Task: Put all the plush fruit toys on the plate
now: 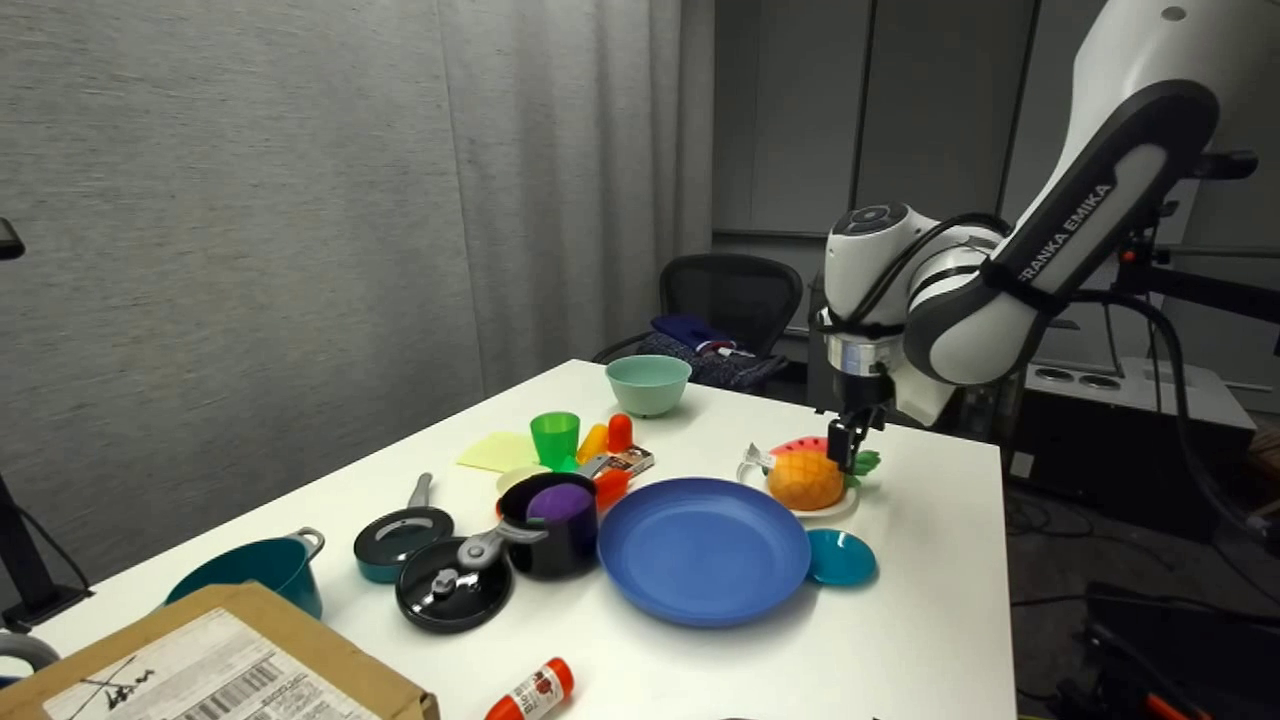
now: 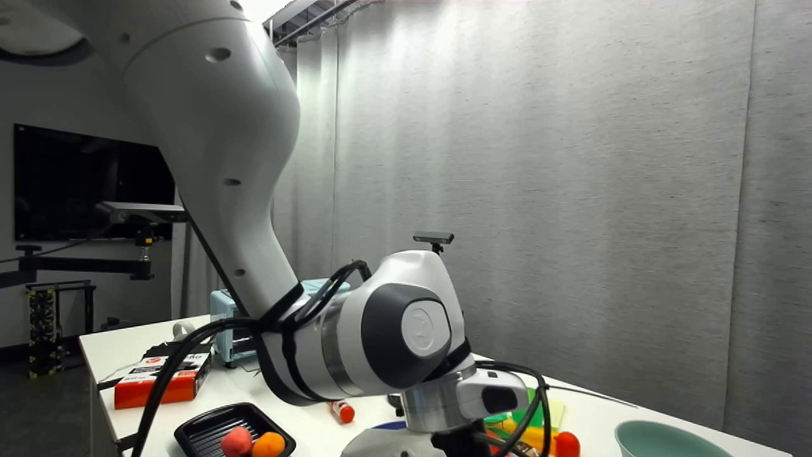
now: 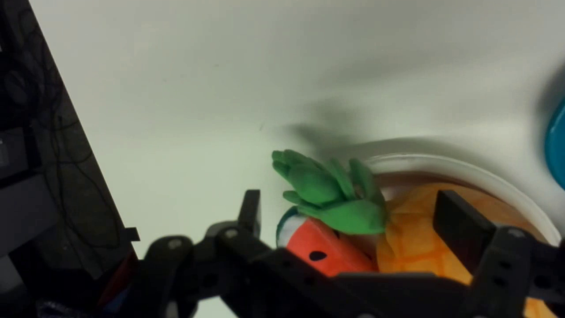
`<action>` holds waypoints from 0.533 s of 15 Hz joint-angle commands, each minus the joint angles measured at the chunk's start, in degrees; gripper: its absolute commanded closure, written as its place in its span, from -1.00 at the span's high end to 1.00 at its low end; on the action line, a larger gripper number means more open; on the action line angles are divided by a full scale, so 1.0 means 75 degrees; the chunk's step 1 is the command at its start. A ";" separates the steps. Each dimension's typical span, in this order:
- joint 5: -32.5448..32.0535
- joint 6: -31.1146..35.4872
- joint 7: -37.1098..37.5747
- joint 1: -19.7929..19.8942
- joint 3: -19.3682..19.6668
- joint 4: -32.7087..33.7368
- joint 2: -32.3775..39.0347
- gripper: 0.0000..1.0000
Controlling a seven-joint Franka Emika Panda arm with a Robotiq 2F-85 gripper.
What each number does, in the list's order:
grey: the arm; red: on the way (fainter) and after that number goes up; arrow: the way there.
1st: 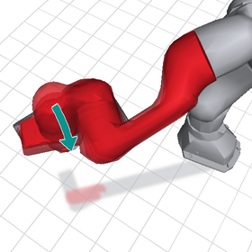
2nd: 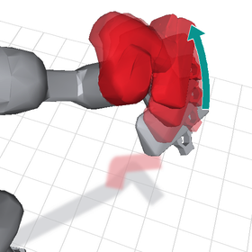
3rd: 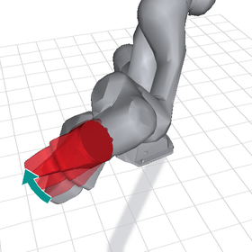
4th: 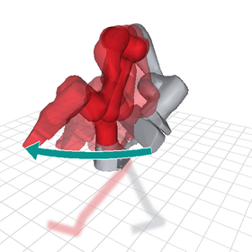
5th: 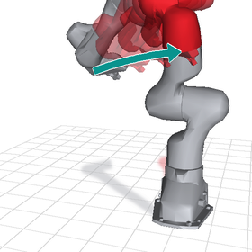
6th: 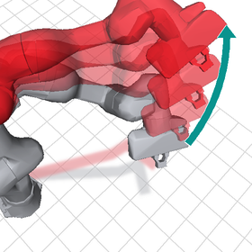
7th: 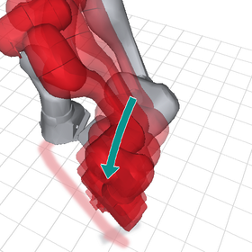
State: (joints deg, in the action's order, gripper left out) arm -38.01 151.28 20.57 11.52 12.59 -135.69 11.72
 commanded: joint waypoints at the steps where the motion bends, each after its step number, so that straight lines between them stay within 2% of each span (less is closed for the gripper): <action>1: 0.1103 0.0167 -0.1334 0.0265 0.0137 0.0440 0.0564 1.00; 2: 0.1698 0.0208 -0.2080 0.0466 -0.0011 0.0404 0.0567 1.00; 5: 0.2851 0.0059 -0.3756 0.1689 -0.1131 0.0371 0.0467 1.00; 6: 0.3609 -0.0150 -0.4273 0.1035 -0.0829 0.0517 0.0521 1.00; 8: 0.4201 -0.0364 -0.4871 0.1020 -0.1034 0.0637 0.0414 1.00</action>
State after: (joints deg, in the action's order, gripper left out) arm -13.51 151.52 -8.68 20.32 6.49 -133.08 15.39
